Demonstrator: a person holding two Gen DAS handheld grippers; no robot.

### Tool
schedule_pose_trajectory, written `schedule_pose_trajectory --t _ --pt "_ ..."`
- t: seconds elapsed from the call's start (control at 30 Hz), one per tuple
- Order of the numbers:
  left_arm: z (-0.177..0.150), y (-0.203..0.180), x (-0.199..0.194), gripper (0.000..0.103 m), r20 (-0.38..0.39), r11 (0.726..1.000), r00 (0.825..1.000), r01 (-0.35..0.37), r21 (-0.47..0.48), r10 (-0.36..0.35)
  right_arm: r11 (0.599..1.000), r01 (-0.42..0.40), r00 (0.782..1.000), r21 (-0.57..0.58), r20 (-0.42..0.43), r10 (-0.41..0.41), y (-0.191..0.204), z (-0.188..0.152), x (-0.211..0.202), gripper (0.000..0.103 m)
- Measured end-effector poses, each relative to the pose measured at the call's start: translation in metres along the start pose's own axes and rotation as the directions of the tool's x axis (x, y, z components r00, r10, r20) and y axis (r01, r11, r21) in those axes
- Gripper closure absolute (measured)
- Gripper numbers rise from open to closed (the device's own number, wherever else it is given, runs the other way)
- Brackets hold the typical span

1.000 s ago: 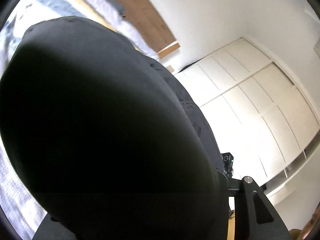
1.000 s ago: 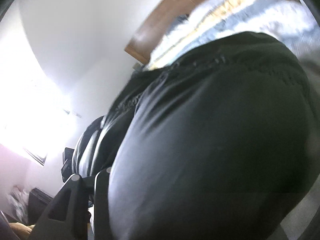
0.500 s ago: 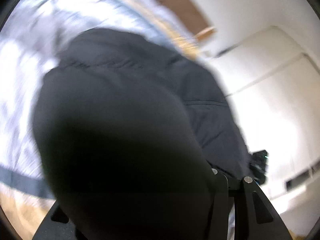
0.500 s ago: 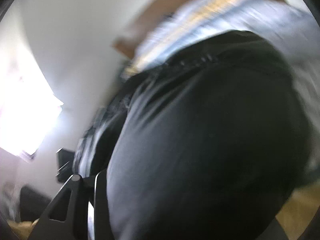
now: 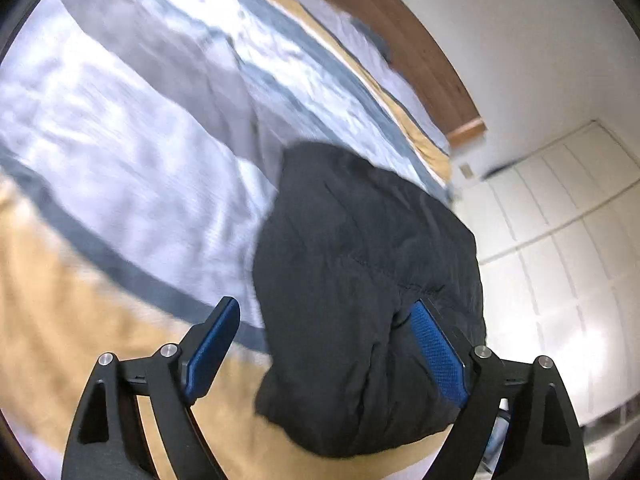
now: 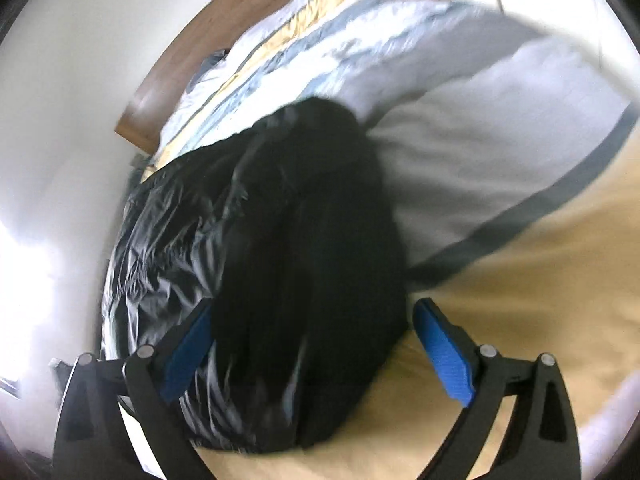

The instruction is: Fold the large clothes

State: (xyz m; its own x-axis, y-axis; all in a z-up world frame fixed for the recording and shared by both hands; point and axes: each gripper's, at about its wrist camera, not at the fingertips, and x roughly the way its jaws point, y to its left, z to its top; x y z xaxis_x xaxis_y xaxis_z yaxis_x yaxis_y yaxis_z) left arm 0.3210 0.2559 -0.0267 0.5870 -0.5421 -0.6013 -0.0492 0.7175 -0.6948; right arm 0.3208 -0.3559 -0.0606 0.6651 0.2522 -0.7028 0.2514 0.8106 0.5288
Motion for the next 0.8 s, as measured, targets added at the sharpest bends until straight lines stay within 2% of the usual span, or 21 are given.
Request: schedule_pose_trajectory --t 0.07,0.1,0.23,0.3,0.4,0.6,0.7,0.8 --pt "-0.004 -0.007 -0.026 0.017 0.024 0.999 0.999 -0.031 0.016 0.031 0.999 0.038 0.999 -0.035 0.027 -0.037 -0.009 -0.004 -0.040 0.005" --pt "-0.002 -0.015 -0.024 0.017 0.033 0.998 0.998 -0.051 0.025 0.051 0.998 0.042 0.998 -0.053 0.042 -0.040 -0.009 -0.006 -0.057 0.005" --pt "-0.025 -0.037 -0.060 0.016 0.065 0.985 0.989 -0.138 0.103 0.132 0.992 0.062 0.995 -0.109 0.085 -0.053 -0.009 -0.033 -0.123 0.005" --pt "-0.041 -0.047 -0.051 0.016 0.079 0.980 0.987 -0.151 0.131 0.141 0.988 0.066 0.994 -0.141 0.097 -0.053 -0.003 -0.048 -0.155 0.005" --pt "-0.074 -0.065 -0.057 0.016 0.120 0.964 0.979 -0.186 0.191 0.165 0.982 0.060 0.993 -0.179 0.111 -0.040 0.013 -0.076 -0.185 0.005" --pt "-0.142 -0.092 -0.071 0.015 0.194 0.918 0.951 -0.287 0.275 0.239 0.959 0.103 0.990 -0.264 0.124 -0.072 0.035 -0.135 -0.200 0.005" --pt "-0.173 -0.102 -0.081 0.007 0.245 0.898 0.934 -0.327 0.294 0.259 0.949 0.119 0.988 -0.291 0.133 -0.083 0.049 -0.163 -0.206 0.005" --pt "-0.201 -0.119 -0.090 0.000 0.302 0.866 0.911 -0.377 0.329 0.281 0.942 0.126 0.985 -0.311 0.155 -0.080 0.063 -0.188 -0.217 0.005"
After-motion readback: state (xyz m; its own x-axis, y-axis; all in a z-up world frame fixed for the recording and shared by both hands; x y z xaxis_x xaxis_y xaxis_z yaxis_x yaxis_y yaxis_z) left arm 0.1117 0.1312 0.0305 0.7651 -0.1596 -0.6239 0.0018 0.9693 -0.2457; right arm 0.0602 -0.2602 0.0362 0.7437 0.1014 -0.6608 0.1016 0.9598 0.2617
